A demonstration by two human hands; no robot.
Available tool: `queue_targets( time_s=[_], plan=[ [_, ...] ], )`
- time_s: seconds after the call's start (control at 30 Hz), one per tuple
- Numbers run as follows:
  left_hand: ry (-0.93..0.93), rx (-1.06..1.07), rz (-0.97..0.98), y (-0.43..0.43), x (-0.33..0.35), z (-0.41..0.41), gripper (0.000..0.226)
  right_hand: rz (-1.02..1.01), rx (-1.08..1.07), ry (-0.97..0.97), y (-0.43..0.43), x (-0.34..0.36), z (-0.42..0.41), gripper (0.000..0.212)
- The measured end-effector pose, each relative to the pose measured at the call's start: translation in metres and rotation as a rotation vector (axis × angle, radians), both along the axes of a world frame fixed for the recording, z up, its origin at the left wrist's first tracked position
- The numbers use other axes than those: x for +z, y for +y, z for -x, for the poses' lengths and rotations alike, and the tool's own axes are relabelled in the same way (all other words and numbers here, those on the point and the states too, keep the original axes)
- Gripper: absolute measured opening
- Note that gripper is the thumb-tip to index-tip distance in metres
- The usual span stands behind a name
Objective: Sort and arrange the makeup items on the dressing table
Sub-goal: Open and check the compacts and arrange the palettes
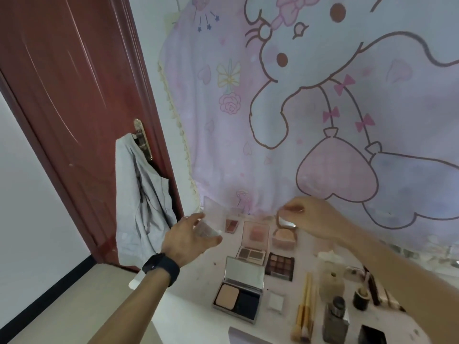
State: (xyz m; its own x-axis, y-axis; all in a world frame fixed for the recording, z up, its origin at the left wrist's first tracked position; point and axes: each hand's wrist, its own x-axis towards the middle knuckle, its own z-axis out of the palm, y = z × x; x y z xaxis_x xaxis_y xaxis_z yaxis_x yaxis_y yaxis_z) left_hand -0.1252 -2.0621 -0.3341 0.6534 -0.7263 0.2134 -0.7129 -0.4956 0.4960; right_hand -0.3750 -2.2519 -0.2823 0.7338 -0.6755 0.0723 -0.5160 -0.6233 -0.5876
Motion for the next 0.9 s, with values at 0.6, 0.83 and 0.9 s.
queue_targets(
  time_s=[0.6,0.83,0.9],
  plan=[
    [0.172,0.244,-0.392,-0.090,-0.094,-0.050,0.084,0.123,0.076,0.988,-0.123,-0.115,-0.039,0.070],
    [0.270,0.199,-0.387,-0.088,-0.104,-0.058,0.091,0.126,0.060,1.006,-0.121,-0.120,-0.048,0.047],
    [0.278,0.210,-0.367,-0.088,-0.105,-0.056,0.091,0.125,0.053,0.997,-0.121,-0.120,-0.050,0.046]
  ],
)
